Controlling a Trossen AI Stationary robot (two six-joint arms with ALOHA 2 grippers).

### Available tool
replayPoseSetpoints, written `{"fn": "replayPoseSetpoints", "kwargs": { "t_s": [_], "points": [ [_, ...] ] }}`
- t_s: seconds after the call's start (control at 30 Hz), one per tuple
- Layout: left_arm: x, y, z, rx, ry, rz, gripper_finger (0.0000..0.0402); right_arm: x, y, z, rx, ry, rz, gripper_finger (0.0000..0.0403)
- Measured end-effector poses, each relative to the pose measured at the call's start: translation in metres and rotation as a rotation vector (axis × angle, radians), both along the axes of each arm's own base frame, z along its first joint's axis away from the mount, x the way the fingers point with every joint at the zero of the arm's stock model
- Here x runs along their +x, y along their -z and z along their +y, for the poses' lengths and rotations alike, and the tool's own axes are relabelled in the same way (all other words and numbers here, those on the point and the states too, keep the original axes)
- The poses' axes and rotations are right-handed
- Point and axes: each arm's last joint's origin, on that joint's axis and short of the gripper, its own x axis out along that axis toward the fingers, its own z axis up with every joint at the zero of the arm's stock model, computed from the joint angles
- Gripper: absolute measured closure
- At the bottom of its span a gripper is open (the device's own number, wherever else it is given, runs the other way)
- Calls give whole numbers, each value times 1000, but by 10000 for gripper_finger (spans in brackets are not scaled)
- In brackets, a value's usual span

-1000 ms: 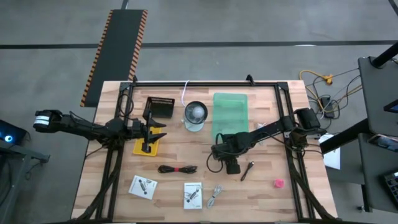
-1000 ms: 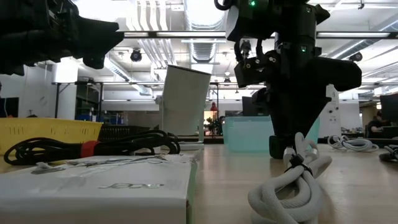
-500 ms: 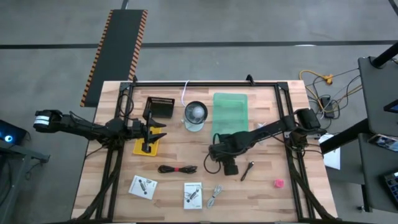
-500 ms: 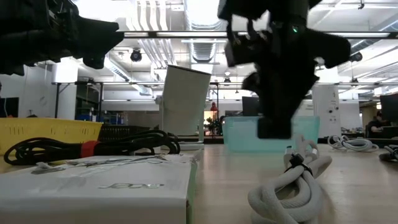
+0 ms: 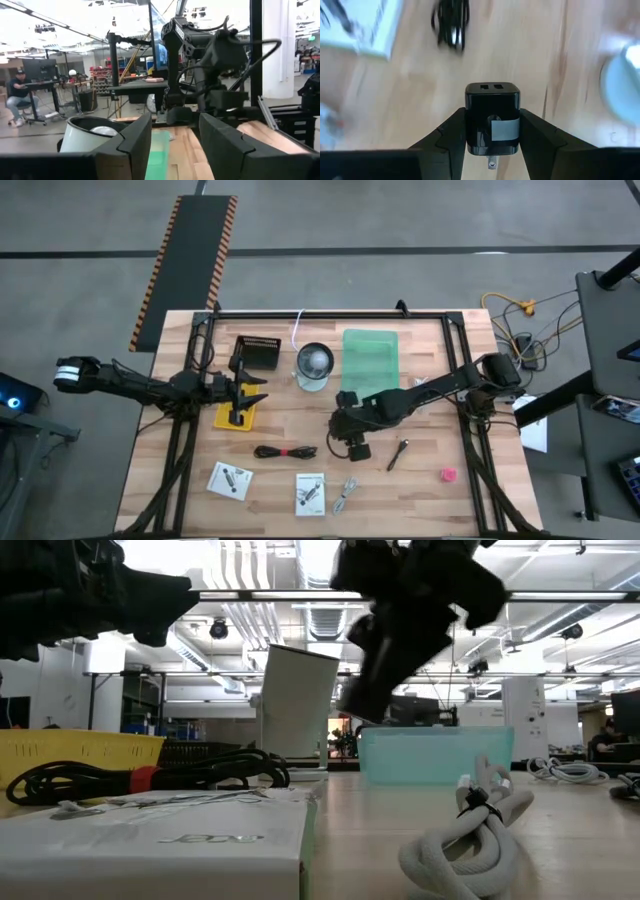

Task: Pick and place items into bin
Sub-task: Put the black charger adapter into the yellow bin

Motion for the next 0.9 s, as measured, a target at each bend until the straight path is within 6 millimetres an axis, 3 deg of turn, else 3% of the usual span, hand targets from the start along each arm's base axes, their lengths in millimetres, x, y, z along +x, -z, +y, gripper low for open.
{"fn": "replayPoseSetpoints", "kwargs": {
  "t_s": [0.23, 0.4, 0.63, 0.9],
  "points": [
    [2, 3, 0, 27, -6, 20, 250, 9, 2, 2, 2, -61, -212, 266],
    [3, 5, 0, 59, -14, 42, 250, 18, 2, 2, 12, -78, -468, 266],
    [6, 8, 0, 103, -23, 64, 250, 19, -6, -8, -78, 35, -830, 266],
    [19, 5, -4, 171, 79, 93, 250, 19, -5, -21, -112, 50, -893, 266]
  ]
}}
